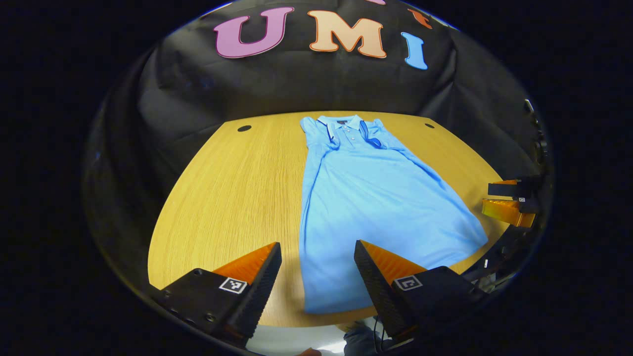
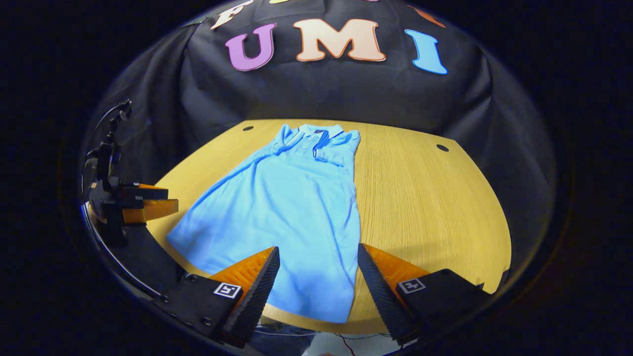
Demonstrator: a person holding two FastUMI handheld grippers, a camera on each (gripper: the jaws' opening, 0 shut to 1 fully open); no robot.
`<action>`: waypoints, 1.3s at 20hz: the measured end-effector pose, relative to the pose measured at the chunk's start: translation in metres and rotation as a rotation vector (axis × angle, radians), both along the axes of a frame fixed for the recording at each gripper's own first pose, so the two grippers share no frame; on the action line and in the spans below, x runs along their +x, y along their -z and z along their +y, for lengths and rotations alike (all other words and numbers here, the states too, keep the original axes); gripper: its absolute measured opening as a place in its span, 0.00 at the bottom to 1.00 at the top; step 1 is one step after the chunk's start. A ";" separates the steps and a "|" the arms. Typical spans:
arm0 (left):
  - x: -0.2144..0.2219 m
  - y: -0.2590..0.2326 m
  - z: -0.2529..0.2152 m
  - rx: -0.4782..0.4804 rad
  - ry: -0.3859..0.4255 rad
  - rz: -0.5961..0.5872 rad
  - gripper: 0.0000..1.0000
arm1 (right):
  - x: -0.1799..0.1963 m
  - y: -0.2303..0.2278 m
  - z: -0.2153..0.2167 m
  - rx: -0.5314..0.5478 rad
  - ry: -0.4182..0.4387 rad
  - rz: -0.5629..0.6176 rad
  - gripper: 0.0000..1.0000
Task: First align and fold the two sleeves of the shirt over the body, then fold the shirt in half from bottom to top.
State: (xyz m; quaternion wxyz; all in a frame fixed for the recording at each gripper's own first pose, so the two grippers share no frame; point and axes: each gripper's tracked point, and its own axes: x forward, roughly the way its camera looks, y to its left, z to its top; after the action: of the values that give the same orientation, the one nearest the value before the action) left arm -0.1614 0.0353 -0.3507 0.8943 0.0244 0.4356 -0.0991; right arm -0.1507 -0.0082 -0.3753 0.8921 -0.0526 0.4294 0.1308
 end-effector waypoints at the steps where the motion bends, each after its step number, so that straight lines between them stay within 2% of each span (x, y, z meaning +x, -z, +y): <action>1: -0.008 0.003 -0.002 -0.004 0.018 0.009 0.92 | -0.010 0.007 -0.004 -0.035 -0.004 0.021 0.99; 3: -0.024 0.011 -0.005 0.008 0.061 0.031 0.92 | -0.030 0.021 -0.011 -0.085 -0.008 0.073 0.99; 4: -0.029 0.015 -0.008 0.015 0.084 0.041 0.92 | -0.039 0.027 -0.012 -0.093 -0.008 0.100 0.95; 5: -0.033 0.020 -0.010 0.026 0.102 0.050 0.93 | -0.046 0.033 -0.014 -0.100 -0.007 0.123 0.99; 6: -0.035 0.023 -0.010 0.041 0.112 0.051 0.94 | -0.050 0.039 -0.015 -0.113 -0.005 0.137 0.95; 7: -0.037 0.025 -0.009 0.054 0.113 0.051 0.94 | -0.052 0.045 -0.019 -0.130 -0.004 0.146 0.99; 11: -0.052 0.041 -0.017 0.042 0.122 0.088 0.94 | -0.059 0.058 -0.020 -0.169 -0.018 0.186 0.95; 12: -0.064 0.051 -0.019 0.043 0.135 0.135 0.94 | -0.063 0.058 -0.019 -0.164 -0.017 0.198 0.98; 14: -0.055 0.044 -0.027 0.034 0.153 0.086 0.99 | -0.062 0.060 -0.017 -0.139 0.007 0.216 0.97; 15: -0.064 0.053 -0.025 0.044 0.149 0.130 0.97 | -0.063 0.061 -0.015 -0.112 0.028 0.228 0.97; 16: -0.058 0.047 -0.030 0.027 0.148 0.087 0.97 | -0.069 0.062 -0.010 -0.080 0.058 0.262 0.94; 17: -0.064 0.051 -0.030 0.037 0.161 0.118 0.99 | -0.064 0.063 -0.010 -0.073 0.071 0.246 0.95; 18: -0.063 0.049 -0.032 0.028 0.173 0.106 0.96 | -0.066 0.061 -0.011 -0.078 0.055 0.261 0.87; 19: -0.063 0.049 -0.037 0.026 0.184 0.113 0.96 | -0.063 0.062 -0.006 -0.071 0.037 0.247 0.88; 20: -0.062 0.050 -0.041 0.023 0.196 0.116 0.86 | -0.064 0.063 -0.001 -0.065 0.021 0.249 0.61; 21: -0.058 0.050 -0.047 0.012 0.201 0.101 0.60 | -0.063 0.062 0.004 -0.058 0.008 0.234 0.39; 22: -0.056 0.050 -0.050 0.007 0.188 0.089 0.51 | -0.062 0.063 0.005 -0.068 0.000 0.225 0.16; 23: -0.050 0.051 -0.051 0.002 0.152 0.067 0.12 | -0.061 0.062 0.005 -0.075 -0.005 0.212 0.12; 24: -0.050 0.051 -0.050 0.009 0.130 0.080 0.02 | -0.063 0.061 0.006 -0.070 -0.006 0.209 0.10; 26: -0.050 0.051 -0.051 -0.001 0.087 0.106 0.00 | -0.066 0.059 0.010 -0.048 -0.008 0.214 0.10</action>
State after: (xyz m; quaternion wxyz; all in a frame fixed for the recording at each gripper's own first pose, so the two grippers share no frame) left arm -0.2117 -0.0160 -0.4019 0.8647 0.0378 0.4811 -0.1393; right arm -0.2163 0.0014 -0.4343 0.8390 -0.0615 0.5251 0.1289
